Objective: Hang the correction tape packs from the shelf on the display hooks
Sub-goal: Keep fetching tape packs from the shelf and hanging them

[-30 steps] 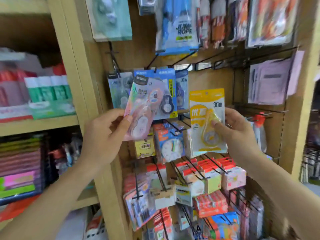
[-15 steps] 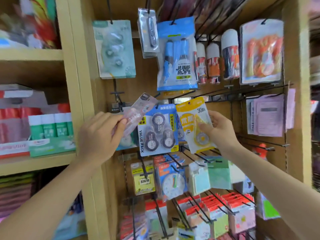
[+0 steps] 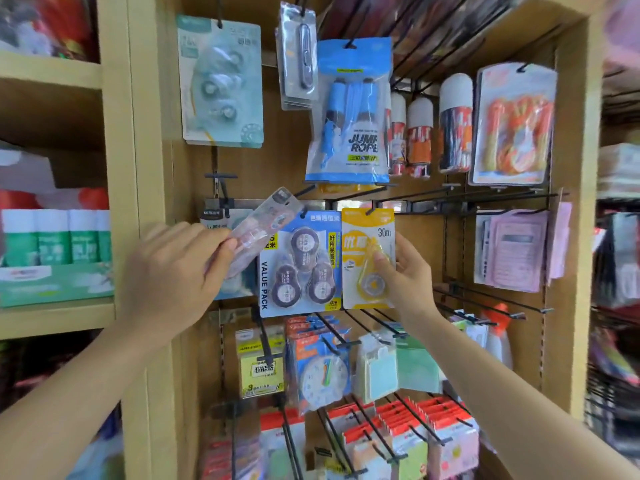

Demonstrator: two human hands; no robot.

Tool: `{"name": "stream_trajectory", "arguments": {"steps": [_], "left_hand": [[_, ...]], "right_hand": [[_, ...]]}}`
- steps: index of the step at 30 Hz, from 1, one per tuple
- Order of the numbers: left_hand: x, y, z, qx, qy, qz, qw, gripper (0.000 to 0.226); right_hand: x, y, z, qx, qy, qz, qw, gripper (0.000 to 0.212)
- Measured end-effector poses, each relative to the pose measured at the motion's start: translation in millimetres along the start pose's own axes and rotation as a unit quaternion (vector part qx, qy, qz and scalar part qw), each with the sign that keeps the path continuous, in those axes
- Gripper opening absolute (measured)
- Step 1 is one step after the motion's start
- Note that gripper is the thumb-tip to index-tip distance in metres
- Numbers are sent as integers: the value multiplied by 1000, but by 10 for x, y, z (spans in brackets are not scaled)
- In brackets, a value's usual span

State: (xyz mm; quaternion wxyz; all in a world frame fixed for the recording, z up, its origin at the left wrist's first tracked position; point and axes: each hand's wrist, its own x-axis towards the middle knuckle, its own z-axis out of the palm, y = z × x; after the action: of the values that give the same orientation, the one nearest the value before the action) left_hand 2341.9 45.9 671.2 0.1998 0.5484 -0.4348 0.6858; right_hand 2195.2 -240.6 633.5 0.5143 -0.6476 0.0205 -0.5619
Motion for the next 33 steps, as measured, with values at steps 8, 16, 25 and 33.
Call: {"name": "stream_trajectory", "arguments": {"steps": [8,16,25,33], "left_hand": [[-8,-13,-8,-4,6,2,1000,27],[-11,-8,-4,-4,2,-3,1000,23],[-21,-5,2,2,1,-2,1000,25],[-11,-6,-13,-39,12,-14,999,27]], "right_hand": [[-47,119,65,-280,91,-57,954,67],[40,95,161,-470,-111,-136,865,54],[386,-135,248,-463,-226,20,857,53],[65,-346,257,-262,-29,-67,962,20]]}}
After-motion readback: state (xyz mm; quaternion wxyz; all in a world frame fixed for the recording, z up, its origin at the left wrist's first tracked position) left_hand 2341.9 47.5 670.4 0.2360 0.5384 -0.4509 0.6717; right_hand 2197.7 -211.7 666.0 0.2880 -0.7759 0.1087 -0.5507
